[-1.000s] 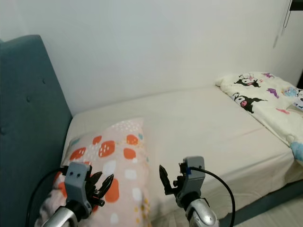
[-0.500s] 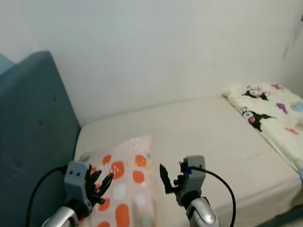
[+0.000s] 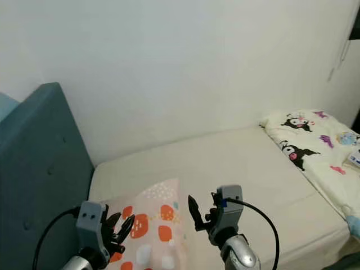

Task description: Clean up the room

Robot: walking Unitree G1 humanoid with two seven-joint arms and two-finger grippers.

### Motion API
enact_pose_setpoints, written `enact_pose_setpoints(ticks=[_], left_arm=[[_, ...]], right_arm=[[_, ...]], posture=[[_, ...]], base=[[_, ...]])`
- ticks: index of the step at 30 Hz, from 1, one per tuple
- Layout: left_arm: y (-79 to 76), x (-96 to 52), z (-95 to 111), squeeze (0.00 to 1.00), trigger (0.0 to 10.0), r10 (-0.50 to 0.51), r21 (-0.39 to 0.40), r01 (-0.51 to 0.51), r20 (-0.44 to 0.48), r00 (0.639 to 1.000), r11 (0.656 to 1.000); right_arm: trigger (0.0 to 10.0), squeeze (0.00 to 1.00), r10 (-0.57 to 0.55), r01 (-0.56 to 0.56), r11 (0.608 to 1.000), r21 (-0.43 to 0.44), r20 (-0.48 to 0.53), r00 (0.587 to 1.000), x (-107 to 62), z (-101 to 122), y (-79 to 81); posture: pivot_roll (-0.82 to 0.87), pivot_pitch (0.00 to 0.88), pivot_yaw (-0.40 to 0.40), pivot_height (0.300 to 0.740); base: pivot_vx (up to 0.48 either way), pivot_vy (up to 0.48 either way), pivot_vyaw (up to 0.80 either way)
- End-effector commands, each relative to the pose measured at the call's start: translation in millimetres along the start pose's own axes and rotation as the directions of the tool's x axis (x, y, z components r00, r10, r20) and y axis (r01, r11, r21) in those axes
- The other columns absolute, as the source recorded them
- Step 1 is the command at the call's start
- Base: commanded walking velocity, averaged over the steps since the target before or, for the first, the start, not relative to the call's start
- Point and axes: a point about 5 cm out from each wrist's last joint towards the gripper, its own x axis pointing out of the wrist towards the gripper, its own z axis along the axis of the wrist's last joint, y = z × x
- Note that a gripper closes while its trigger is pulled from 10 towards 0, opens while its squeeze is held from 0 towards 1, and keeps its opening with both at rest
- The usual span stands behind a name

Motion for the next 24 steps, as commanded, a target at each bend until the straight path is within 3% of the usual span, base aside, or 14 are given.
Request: enact_pose_setpoints(ticks=[1,3,9,10,13,24], left_arm=[[3.1,-6.5,-10.7,0.00,10.0,0.009,0.001,-0.009,-0.039,0.999,1.000],[3.0,-8.5,-20.2,0.00,10.0,0.015,0.000,-0.015,-0.083,0.996,1.000],[7.5,-13.9,-43.3,0.00,10.0,0.073,0.032,-0.069,-0.159,0.985,0.997],[6.2,-16.1,-48.8,0.00,10.0,0.082,0.045,-0.075,-0.185,0.979,0.996],[3.4,-17.5,-52.7,0.00,10.0,0.091,0.042,-0.085,-0.200,0.975,0.996],[-0.3,-16.1,-54.2,0.00,10.0,0.101,0.073,-0.088,-0.186,0.977,0.993]], right_arm=[[10.0,0.00,0.012,-0.012,1.000,0.010,-0.032,0.999,-1.1,-8.5,3.4],[10.0,0.00,0.003,0.000,0.999,0.044,-0.062,0.998,-1.7,-17.0,2.7],[10.0,0.00,-0.034,0.024,0.998,-0.054,-0.210,0.977,-13.0,-51.3,-3.5],[10.0,0.00,-0.083,0.063,0.994,-0.084,-0.259,0.962,-23.9,-68.5,-9.1],[10.0,0.00,-0.149,0.121,0.987,-0.107,-0.300,0.942,-34.6,-83.1,-14.7],[10.0,0.00,-0.135,0.115,0.990,-0.087,-0.272,0.953,-33.4,-83.2,-11.6]], posture=[[0.02,0.076,0.009,0.740],[0.02,0.075,0.007,0.740],[0.02,0.079,0.006,0.740],[0.02,0.083,0.003,0.740],[0.02,0.085,-0.002,0.740],[0.03,0.098,0.000,0.740]], base=[[0.000,0.000,0.00],[0.000,0.000,0.00],[0.000,0.000,0.00],[0.000,0.000,0.00],[0.000,0.000,0.00],[0.000,0.000,0.00]])
